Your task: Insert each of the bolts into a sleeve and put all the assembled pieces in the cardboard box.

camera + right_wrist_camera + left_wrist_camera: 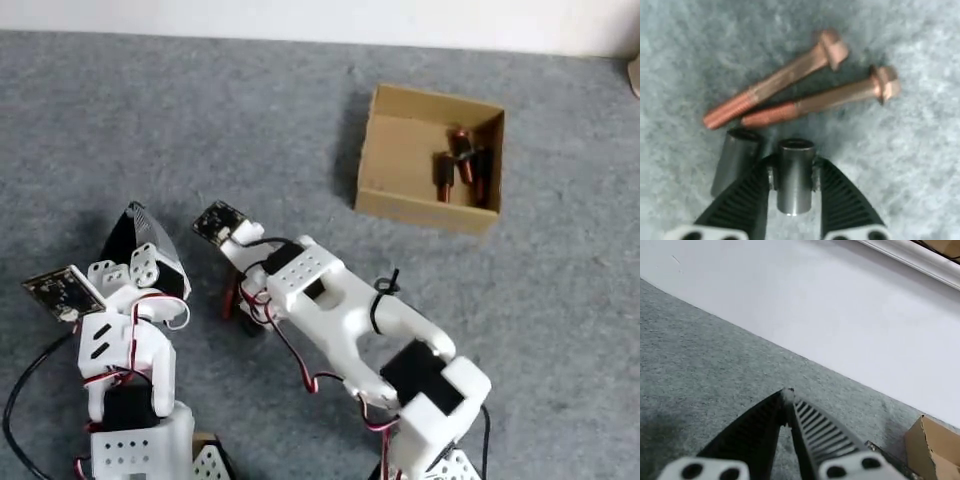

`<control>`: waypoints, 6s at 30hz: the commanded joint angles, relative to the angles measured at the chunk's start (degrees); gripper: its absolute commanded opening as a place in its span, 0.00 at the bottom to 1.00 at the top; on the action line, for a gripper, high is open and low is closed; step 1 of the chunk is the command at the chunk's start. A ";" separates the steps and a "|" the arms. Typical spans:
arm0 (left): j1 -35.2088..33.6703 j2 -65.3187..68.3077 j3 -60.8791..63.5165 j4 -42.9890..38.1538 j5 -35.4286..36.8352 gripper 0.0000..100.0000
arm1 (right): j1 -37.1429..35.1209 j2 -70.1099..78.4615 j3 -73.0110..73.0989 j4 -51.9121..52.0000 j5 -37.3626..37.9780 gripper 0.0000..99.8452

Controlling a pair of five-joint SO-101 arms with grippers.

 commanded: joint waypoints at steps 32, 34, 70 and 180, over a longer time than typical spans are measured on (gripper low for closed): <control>25.98 75.12 -42.95 21.45 -12.48 0.08 | 23.52 -73.27 43.56 7.34 8.88 0.01; 25.71 76.70 -43.65 21.45 -12.57 0.08 | 23.52 -73.63 43.82 7.25 8.88 0.01; 20.70 115.12 -74.15 37.80 -16.44 0.08 | 23.52 -73.80 44.26 4.00 8.88 0.01; 41.63 -0.48 -1.27 -0.09 7.03 0.01 | 14.11 -114.42 76.79 -22.02 -0.44 0.00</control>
